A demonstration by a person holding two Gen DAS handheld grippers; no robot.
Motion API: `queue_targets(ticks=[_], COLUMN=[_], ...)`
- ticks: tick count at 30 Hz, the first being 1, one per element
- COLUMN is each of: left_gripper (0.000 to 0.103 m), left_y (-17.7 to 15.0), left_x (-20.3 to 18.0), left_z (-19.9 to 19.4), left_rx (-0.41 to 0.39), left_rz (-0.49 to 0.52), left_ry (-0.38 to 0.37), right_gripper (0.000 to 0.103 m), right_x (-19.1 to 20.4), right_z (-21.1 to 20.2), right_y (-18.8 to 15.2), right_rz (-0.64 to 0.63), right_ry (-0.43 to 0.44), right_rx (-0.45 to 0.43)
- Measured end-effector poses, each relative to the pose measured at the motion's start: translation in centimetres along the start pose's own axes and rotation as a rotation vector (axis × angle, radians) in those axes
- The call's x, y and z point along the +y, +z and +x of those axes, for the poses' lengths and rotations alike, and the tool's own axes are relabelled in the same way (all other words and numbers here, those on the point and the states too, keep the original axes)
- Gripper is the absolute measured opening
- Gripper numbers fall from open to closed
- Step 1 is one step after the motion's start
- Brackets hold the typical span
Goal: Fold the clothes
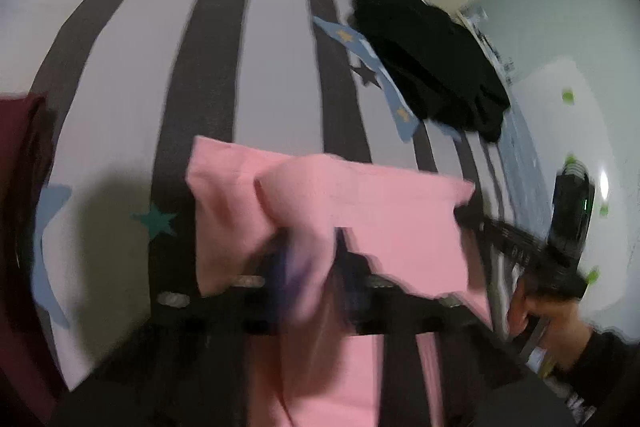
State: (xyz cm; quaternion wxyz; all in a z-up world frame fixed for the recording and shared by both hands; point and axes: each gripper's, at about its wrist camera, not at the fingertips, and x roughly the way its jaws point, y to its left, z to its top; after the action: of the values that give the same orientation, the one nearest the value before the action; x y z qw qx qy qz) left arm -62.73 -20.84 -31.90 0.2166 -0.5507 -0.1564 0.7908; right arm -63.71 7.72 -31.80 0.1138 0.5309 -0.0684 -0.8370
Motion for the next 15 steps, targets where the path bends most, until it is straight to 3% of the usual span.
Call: queue_targets(ticks=[8, 15], left_gripper=[0.002, 0.006], left_y=[1.1, 2.4], left_x=[-0.2, 0.7], left_z=[-2.2, -4.2], left_rx=[-0.016, -0.047], left_rz=[0.090, 0.104], left_ry=[0.097, 0.169], right_gripper=[0.000, 0.000], right_x=[-0.2, -0.5], right_z=[0.0, -0.1], right_y=[-0.3, -0.6], right_rz=[-0.009, -0.003], right_ry=[-0.026, -0.038], right_rx=[-0.019, -0.021])
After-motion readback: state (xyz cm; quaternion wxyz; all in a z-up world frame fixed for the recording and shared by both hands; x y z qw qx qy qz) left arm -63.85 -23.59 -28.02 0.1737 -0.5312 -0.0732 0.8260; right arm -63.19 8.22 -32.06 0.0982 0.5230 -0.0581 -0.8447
